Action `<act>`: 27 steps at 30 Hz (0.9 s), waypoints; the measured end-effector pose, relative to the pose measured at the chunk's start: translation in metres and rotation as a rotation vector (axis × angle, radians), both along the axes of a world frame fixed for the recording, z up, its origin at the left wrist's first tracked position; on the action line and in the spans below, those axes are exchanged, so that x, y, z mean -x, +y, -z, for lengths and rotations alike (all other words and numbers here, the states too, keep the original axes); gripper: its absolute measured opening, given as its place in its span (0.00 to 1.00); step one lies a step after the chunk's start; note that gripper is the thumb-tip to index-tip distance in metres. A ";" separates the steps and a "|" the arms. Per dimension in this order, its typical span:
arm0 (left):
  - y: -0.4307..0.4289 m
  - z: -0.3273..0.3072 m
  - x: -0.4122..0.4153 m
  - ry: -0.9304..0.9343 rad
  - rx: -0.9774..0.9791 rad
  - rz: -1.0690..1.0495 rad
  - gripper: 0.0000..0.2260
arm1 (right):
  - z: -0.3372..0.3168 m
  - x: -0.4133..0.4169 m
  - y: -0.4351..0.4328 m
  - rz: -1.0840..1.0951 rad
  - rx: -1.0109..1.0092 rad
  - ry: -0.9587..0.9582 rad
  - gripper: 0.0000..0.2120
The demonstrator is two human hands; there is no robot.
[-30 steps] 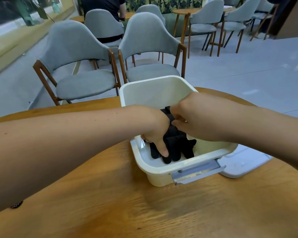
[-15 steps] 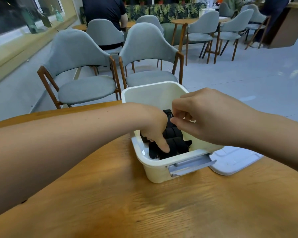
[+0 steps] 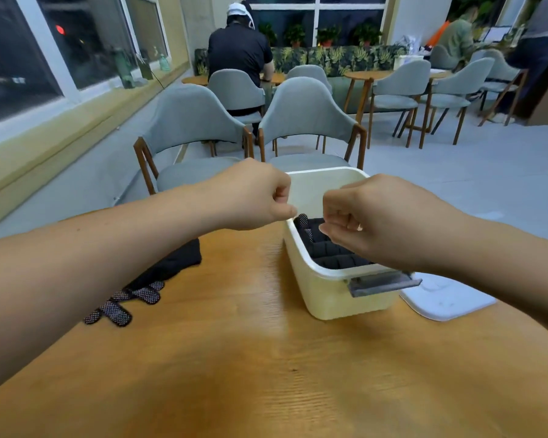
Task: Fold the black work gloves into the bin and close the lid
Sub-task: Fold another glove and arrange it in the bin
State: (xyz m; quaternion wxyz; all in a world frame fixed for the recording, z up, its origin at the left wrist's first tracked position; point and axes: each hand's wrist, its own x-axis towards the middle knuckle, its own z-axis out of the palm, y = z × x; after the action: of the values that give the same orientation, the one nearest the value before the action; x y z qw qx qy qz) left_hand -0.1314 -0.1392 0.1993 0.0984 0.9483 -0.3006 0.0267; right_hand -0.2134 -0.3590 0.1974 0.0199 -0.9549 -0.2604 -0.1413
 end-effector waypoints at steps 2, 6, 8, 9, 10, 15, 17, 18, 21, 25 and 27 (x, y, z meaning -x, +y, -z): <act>0.023 -0.001 0.013 -0.013 0.015 -0.032 0.13 | 0.001 0.007 0.014 -0.003 0.003 -0.008 0.11; 0.065 0.004 0.038 -0.030 0.043 -0.096 0.12 | 0.004 0.026 0.045 -0.038 -0.058 -0.002 0.14; 0.087 0.011 0.046 -0.032 0.062 -0.140 0.12 | 0.010 0.035 0.059 -0.072 -0.075 -0.026 0.12; 0.098 0.015 0.050 -0.033 0.071 -0.163 0.12 | 0.014 0.039 0.066 -0.083 -0.082 -0.032 0.13; 0.107 0.019 0.053 -0.032 0.075 -0.183 0.11 | 0.019 0.042 0.071 -0.088 -0.094 -0.033 0.13; 0.146 0.045 0.067 -0.018 0.109 -0.300 0.09 | 0.056 0.053 0.097 -0.111 -0.168 -0.018 0.15; 0.158 0.058 0.068 -0.006 0.130 -0.356 0.07 | 0.075 0.055 0.104 -0.118 -0.214 0.013 0.16; 0.163 0.066 0.067 0.001 0.139 -0.381 0.06 | 0.085 0.055 0.107 -0.118 -0.235 0.034 0.16; 0.180 0.084 0.064 -0.006 0.178 -0.450 0.05 | 0.115 0.054 0.113 -0.106 -0.323 0.106 0.15; 0.201 0.101 0.054 -0.055 0.213 -0.542 0.06 | 0.152 0.052 0.118 -0.076 -0.427 0.191 0.13; 0.207 0.108 0.050 -0.098 0.218 -0.574 0.08 | 0.165 0.051 0.120 -0.047 -0.458 0.212 0.13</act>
State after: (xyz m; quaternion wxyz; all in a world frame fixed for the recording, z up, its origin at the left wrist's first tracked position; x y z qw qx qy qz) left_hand -0.1811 0.0682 0.0909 0.1733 0.9759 -0.0203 0.1313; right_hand -0.2648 -0.2392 0.0325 0.2663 -0.9286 -0.2402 -0.0950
